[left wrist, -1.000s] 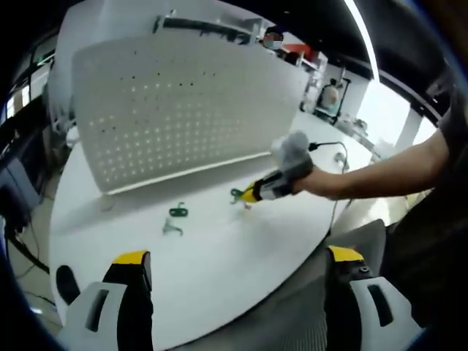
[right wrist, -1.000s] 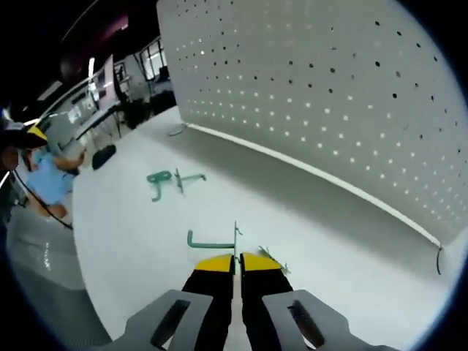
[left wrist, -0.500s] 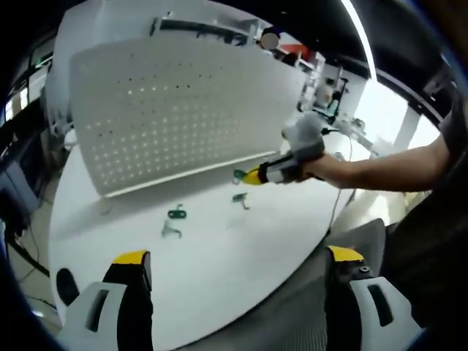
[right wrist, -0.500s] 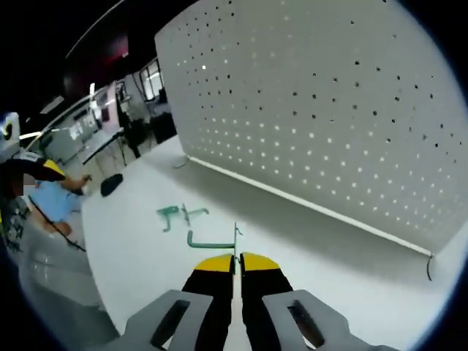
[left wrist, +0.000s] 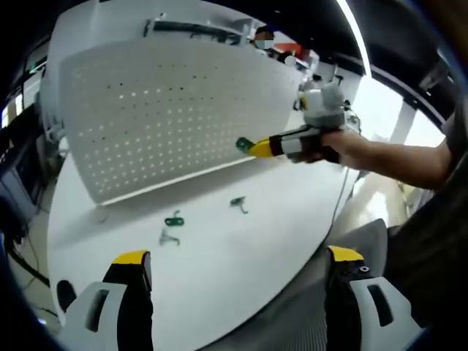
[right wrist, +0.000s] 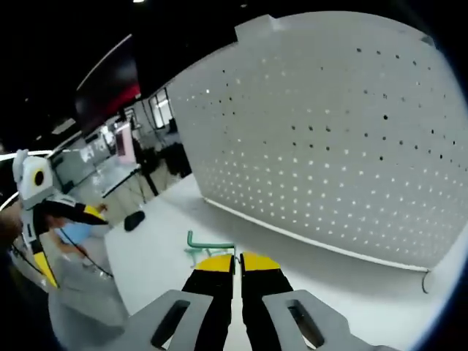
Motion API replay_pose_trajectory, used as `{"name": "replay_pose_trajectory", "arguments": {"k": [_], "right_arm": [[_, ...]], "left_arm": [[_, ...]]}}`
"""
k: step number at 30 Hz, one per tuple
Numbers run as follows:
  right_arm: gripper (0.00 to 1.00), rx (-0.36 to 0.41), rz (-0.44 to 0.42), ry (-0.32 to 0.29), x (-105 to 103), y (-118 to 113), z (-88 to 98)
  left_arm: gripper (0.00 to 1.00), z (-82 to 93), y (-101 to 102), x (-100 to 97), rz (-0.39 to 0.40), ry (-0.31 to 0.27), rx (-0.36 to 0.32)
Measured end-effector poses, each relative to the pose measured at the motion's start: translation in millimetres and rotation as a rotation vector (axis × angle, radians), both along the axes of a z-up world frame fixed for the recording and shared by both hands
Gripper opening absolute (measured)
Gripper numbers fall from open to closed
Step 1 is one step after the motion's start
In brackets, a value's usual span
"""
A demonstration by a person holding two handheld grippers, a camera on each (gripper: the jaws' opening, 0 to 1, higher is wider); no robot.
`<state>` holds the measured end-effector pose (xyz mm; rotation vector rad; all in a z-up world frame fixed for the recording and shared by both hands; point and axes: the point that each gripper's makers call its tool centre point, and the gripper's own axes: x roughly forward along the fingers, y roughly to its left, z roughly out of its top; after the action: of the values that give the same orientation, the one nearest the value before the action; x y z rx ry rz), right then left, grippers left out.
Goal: Insert the hook assembly into the mounting plate slot until the hook locks in place.
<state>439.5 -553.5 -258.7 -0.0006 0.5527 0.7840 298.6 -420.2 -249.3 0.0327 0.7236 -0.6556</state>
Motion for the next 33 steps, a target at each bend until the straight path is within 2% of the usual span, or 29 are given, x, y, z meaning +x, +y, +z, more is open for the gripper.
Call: {"name": "replay_pose_trajectory", "arguments": {"k": [7,11,17,20,22,24,29,33], "right_arm": [[0.01,0.060,0.030,0.042,-17.6,5.2,-3.6],[0.01,0.059,0.055,0.028,-27.1,7.3,-3.5],[0.01,0.105,0.074,0.043,-38.0,9.3,1.2],[0.01,0.192,0.081,0.056,-43.4,15.3,10.7],[0.01,0.274,0.033,0.064,-41.0,12.8,20.3],[0.01,0.338,0.031,0.084,-43.2,13.4,27.4],[0.01,0.358,0.072,0.080,-50.2,15.9,32.4],[0.01,0.413,0.124,0.106,-60.5,24.8,37.9]], "left_arm": [[0.96,1.9,-0.9,5.3,-0.001,-0.005,-0.037],[0.93,2.4,-1.9,8.5,0.007,-0.011,-0.053],[0.89,6.2,-3.1,11.2,-0.011,-0.019,-0.058],[0.84,10.2,-2.4,14.0,-0.027,-0.029,-0.063],[0.83,13.8,-2.1,17.4,-0.029,-0.033,-0.082],[0.83,18.0,-1.6,21.9,-0.019,-0.034,-0.106],[0.75,26.4,-3.2,29.6,-0.018,-0.049,-0.147],[0.72,31.4,-10.1,30.6,-0.026,-0.046,-0.191]]}}
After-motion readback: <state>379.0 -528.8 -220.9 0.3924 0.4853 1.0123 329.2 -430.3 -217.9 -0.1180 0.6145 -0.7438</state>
